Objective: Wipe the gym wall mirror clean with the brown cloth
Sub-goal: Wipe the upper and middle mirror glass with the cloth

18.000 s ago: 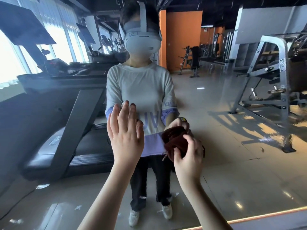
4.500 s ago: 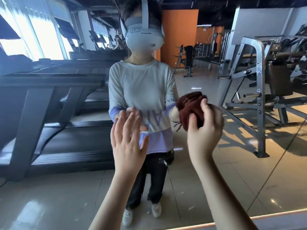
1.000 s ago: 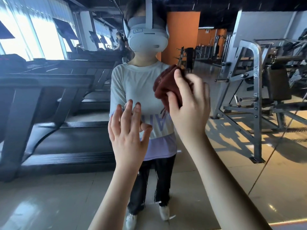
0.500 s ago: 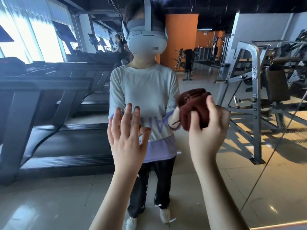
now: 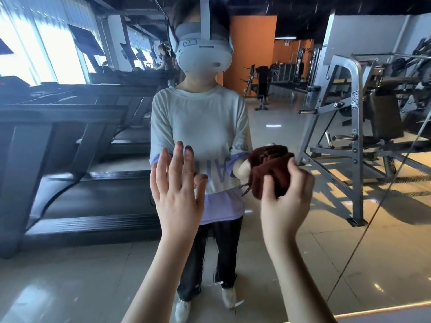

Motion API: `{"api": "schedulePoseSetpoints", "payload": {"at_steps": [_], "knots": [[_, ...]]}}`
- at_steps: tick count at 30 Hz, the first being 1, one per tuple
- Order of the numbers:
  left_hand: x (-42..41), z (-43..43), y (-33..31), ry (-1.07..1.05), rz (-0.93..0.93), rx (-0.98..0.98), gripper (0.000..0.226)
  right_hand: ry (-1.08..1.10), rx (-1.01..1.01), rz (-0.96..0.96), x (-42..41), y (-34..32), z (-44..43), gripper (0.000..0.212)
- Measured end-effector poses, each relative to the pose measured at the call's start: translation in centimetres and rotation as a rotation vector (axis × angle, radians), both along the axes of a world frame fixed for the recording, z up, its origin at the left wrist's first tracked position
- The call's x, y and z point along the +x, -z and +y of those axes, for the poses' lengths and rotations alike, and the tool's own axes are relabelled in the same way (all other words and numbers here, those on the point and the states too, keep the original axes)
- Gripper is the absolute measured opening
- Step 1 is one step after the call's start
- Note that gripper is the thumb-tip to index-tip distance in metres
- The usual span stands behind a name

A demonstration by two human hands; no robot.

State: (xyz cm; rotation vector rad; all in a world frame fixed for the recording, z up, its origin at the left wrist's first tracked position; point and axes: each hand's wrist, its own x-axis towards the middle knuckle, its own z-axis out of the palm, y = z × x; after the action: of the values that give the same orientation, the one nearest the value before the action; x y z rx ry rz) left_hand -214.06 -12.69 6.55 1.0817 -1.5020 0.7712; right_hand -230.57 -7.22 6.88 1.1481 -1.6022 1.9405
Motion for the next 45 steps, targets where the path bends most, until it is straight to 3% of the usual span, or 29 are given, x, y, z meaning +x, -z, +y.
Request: {"api": "schedulePoseSetpoints", "payload": {"at_steps": [4,10,16,22,28,33,37,40,45], "knots": [[-0.9,0.5,0.6,0.072,-0.024,-0.006,0.047,-0.081,0.086,0.204,1.7,1.6,0.1,0.048],[-1.0,1.2,2.1,0.138,-0.13,0.07,0.067,0.002,0.038,-0.08,-0.9,1.8,0.7,0.045],[-1.1,1.0,2.3,0.132,-0.127,0.076,0.07,-0.113,0.132,0.152,1.1,4.4,0.6,0.053],[-1.1,1.0,2.3,0.126,-0.127,0.074,0.066,-0.016,0.065,-0.027,0.1,6.4,0.7,0.045],[-1.2,0.8,2.5,0.126,-0.121,0.071,0.066,-0.12,0.189,0.139,1.4,7.7,1.1,0.045],[-1.1,0.8,2.6,0.133,-0.118,0.065,0.067,-0.01,0.126,-0.17,-0.8,8.2,1.4,0.05],[-1.2,0.7,2.6,0.127,-0.115,0.07,0.068,-0.108,0.218,-0.045,2.3,9.3,1.5,0.06],[-1.1,0.7,2.7,0.118,-0.121,0.078,0.069,-0.131,0.207,0.076,2.1,7.6,1.2,0.05],[-1.1,0.7,2.6,0.119,-0.119,0.063,0.066,-0.054,0.127,-0.088,0.7,7.7,1.4,0.051]]}}
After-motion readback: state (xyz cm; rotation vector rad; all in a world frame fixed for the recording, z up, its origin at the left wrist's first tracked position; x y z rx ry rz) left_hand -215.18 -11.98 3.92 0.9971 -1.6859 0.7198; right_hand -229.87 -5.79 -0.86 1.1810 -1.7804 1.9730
